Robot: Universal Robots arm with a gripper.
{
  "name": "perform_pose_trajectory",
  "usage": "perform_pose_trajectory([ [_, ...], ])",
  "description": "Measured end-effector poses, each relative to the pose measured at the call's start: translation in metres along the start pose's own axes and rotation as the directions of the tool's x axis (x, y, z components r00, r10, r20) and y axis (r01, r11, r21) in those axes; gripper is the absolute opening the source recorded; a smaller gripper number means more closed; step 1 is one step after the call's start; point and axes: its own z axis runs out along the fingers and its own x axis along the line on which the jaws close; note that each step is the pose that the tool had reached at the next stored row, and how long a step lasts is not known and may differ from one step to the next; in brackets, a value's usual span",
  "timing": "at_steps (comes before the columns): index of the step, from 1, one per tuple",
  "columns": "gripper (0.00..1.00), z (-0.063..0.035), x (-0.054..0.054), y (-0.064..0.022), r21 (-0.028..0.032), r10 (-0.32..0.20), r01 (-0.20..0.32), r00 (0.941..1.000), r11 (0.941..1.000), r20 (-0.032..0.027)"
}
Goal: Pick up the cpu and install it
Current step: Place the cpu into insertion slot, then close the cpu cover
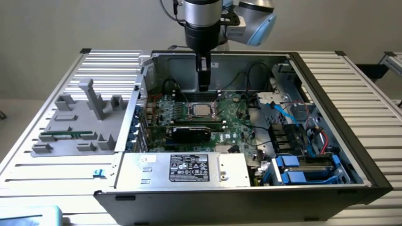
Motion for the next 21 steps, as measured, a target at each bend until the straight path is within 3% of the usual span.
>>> perform_pose_trajectory([
  [11,0.60,0.0000,0.0000,0.0001,0.0001,0.000,0.000,1.0000,1.0000,0.0001],
  [15,0.42,0.0000,0.0000,0.0001,0.0001,0.000,0.000,1.0000,1.0000,0.0000],
  [16,0.42,0.0000,0.0000,0.0001,0.0000,0.000,0.000,1.0000,1.0000,0.0000],
  [17,0.29,0.0000,0.0000,0.0001,0.0001,0.000,0.000,1.0000,1.0000,0.0001],
  [21,0.18,-0.0001,0.0000,0.0001,0.0001,0.000,0.000,1.0000,1.0000,0.0001],
])
